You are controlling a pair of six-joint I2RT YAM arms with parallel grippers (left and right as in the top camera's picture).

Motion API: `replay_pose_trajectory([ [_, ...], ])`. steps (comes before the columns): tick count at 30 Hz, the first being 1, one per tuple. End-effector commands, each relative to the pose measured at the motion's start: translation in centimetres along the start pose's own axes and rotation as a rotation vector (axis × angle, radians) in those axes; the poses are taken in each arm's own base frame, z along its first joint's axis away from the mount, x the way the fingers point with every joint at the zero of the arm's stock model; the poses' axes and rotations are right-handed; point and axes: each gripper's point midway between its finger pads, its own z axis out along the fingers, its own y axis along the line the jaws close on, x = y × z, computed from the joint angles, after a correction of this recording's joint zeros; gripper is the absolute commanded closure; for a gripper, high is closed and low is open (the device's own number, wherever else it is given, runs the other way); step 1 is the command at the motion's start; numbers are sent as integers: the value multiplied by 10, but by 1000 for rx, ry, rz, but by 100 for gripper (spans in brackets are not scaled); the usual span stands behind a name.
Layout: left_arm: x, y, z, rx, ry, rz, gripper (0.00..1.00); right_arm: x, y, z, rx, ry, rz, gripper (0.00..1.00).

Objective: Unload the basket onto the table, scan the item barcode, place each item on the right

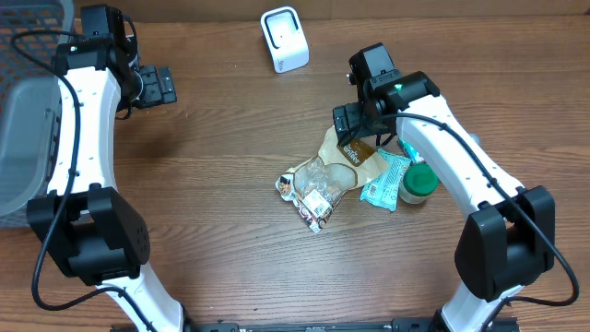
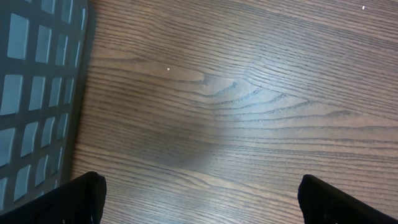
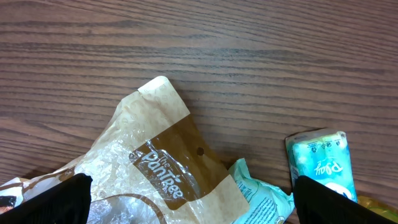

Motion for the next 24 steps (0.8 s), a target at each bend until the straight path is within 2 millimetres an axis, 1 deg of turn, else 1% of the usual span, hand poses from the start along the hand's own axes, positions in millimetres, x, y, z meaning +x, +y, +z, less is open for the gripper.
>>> replay_pose_trajectory([
  [1,-2,0,-3,-3,-11,16,1,0,-3,0,14,-2,9,0],
  [5,-2,0,-3,-3,-11,16,0,-4,-4,-14,9,-37,12,0],
  [8,-2,0,-3,-3,-11,16,0,-12,-11,-41,2,-103,25,0],
  [12,-2,0,-3,-3,-11,16,1,-19,-29,-91,-8,-215,70,0],
  [17,-2,0,-3,-3,-11,16,1,-13,-55,-158,-45,-352,142,0],
  [21,-2,0,-3,-3,-11,16,1,3,-77,-208,-31,-457,178,0],
  [24,-2,0,-3,-3,-11,16,0,21,-85,-243,-12,-526,176,0],
])
